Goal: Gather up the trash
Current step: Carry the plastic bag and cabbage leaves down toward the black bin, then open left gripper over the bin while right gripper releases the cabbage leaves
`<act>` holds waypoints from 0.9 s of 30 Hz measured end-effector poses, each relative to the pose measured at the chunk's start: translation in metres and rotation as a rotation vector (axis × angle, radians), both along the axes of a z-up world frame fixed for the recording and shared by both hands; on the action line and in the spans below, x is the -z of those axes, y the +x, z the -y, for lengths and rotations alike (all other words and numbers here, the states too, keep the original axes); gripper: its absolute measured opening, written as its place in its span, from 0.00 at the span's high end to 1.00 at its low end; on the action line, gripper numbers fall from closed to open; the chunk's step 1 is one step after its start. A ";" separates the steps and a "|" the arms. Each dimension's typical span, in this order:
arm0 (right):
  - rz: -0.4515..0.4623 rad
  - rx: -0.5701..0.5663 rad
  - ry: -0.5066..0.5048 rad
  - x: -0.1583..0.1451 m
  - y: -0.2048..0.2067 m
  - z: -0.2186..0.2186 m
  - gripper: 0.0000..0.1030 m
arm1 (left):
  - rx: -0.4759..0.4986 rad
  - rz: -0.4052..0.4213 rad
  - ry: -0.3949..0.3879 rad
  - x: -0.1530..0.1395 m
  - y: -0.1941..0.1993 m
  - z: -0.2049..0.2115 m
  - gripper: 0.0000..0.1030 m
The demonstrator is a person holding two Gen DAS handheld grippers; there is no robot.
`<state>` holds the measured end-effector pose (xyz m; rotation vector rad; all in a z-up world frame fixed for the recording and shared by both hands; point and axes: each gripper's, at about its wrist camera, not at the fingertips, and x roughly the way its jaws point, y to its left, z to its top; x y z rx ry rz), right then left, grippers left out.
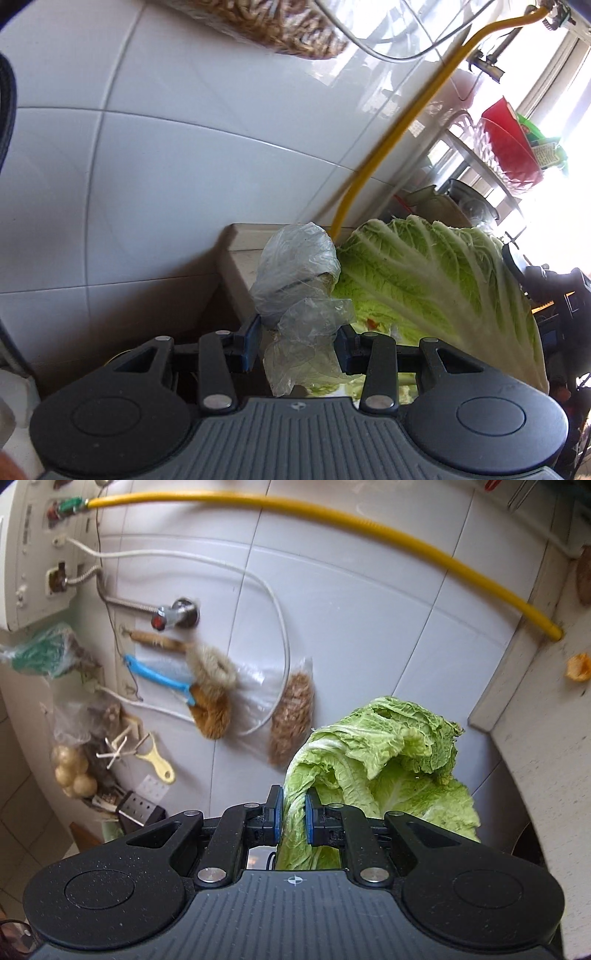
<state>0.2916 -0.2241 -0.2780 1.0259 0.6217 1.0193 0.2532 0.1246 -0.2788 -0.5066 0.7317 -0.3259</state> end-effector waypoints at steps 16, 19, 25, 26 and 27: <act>-0.104 -0.055 -0.187 0.045 0.013 -0.084 0.81 | -0.040 -0.128 0.141 0.054 0.010 -0.024 0.58; -0.100 -0.048 -0.271 0.050 0.019 -0.099 0.78 | -0.037 -0.170 0.152 0.068 0.019 -0.025 0.55; -0.130 -0.032 -0.440 0.072 0.034 -0.126 0.59 | -0.031 -0.220 0.160 0.090 0.026 -0.028 0.52; -0.138 -0.031 -0.461 0.076 0.036 -0.129 0.56 | -0.034 -0.226 0.161 0.092 0.027 -0.029 0.52; -0.147 -0.036 -0.474 0.080 0.039 -0.132 0.53 | -0.038 -0.231 0.161 0.094 0.027 -0.031 0.52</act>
